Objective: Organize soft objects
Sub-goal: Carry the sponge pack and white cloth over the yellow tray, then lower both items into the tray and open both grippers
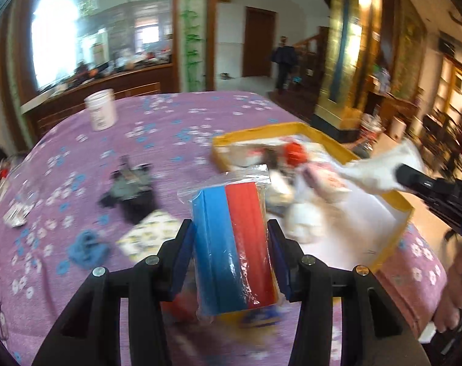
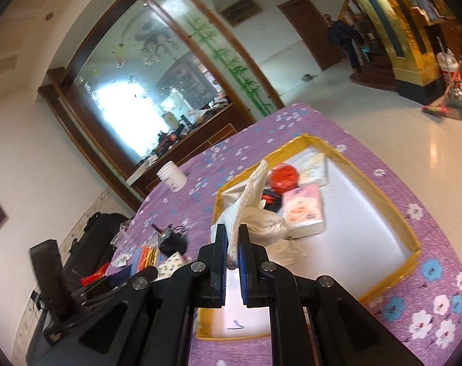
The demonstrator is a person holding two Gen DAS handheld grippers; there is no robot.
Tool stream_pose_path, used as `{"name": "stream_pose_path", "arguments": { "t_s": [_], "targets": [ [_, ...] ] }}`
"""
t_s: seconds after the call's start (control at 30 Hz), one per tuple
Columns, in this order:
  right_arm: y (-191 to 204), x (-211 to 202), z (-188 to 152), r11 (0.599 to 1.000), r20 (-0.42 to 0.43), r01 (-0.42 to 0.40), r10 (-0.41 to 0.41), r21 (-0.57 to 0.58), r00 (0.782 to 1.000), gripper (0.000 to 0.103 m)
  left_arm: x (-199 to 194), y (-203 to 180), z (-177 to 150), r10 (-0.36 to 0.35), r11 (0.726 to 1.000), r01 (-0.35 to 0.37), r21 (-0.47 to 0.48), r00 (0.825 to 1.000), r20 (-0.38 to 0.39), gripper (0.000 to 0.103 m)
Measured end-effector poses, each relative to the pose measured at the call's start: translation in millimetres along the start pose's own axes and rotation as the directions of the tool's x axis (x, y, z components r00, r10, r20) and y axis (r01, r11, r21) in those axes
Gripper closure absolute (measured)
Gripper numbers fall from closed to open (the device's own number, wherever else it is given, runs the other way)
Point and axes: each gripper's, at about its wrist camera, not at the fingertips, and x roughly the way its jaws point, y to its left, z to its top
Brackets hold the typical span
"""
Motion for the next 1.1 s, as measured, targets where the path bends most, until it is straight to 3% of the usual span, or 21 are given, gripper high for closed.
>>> {"name": "stream_pose_path", "arguments": {
  "t_s": [0.2, 0.37, 0.6, 0.83, 1.1],
  "targets": [
    [-18, -2, -2, 0.998, 0.004, 0.053, -0.053, 0.02, 0.999, 0.096, 16, -61, 3, -0.081, 0.99, 0.084, 0.117, 0.996, -0.035, 0.056],
    [-34, 7, -8, 0.994, -0.029, 0.104, -0.103, 0.038, 0.994, 0.096, 42, -92, -2, -0.099, 0.979, 0.114, 0.172, 0.991, -0.089, 0.056],
    [-46, 30, -13, 0.987, -0.088, 0.154, -0.15, 0.044, 0.985, 0.096, 68, -93, -8, -0.081, 0.98, 0.105, 0.171, 0.987, -0.141, 0.056],
    [-35, 40, -14, 0.963, -0.125, 0.263, -0.269, -0.063, 0.955, 0.095, 76, -94, -13, -0.078, 0.979, 0.107, 0.175, 0.983, -0.164, 0.056],
    [-35, 40, -15, 0.956, -0.14, 0.281, -0.291, -0.083, 0.947, 0.094, 76, -97, -16, -0.044, 0.977, 0.073, 0.201, 0.988, -0.146, 0.055]
  ]
}}
